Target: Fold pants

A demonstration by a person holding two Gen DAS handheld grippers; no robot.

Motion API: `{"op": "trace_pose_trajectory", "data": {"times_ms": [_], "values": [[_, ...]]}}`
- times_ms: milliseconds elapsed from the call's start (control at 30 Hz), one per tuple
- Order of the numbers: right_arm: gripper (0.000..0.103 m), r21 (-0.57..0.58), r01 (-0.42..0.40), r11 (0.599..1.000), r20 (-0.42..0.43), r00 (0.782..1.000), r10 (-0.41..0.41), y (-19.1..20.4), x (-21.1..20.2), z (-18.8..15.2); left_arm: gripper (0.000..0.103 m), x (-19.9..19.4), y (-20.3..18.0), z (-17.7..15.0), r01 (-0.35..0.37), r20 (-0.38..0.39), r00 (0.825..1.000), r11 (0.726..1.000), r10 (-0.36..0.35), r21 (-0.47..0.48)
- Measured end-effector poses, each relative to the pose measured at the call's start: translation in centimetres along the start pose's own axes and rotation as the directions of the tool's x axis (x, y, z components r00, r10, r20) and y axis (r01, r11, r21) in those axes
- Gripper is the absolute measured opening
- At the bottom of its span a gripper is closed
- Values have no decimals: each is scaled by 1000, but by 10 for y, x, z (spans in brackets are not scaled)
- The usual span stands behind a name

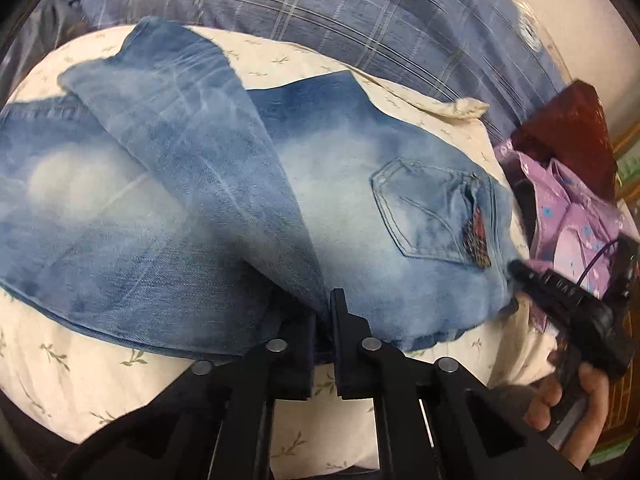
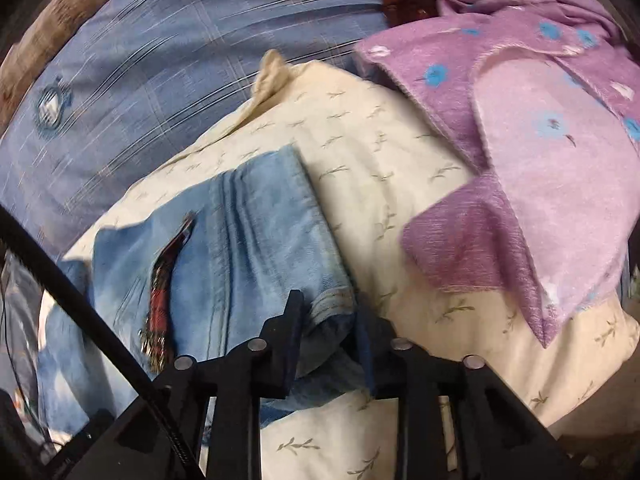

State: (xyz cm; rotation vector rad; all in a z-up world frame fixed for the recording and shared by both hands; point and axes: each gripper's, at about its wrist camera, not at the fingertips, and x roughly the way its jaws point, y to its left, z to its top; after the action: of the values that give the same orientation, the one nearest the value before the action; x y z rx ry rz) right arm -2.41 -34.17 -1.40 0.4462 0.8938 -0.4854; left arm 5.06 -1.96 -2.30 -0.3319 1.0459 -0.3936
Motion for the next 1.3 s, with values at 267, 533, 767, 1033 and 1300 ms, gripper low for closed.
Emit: {"op": "trace_pose_trajectory", "data": {"times_ms": [267, 533, 767, 1033, 1300], "values": [[68, -158, -245, 957, 142, 953, 267, 50, -77, -17, 52, -69, 53, 27, 155, 68, 986, 985, -149, -81], [68, -371, -561, 740, -191, 826, 531, 196, -38, -43, 63, -102, 156, 131, 31, 132, 991, 964, 5, -264], [68, -621, -523, 584, -306, 848, 433, 322, -5, -77, 63, -76, 231, 169, 60, 126, 992, 915, -10, -399], [61, -716, -407, 567, -293, 912, 285, 371, 53, -107, 61, -24, 261, 182, 84, 52, 996, 861, -67, -502], [6, -661, -392, 640, -282, 920, 272, 366, 61, -88, 10, 3, 260, 183, 127, 62, 992, 824, -111, -552]]}}
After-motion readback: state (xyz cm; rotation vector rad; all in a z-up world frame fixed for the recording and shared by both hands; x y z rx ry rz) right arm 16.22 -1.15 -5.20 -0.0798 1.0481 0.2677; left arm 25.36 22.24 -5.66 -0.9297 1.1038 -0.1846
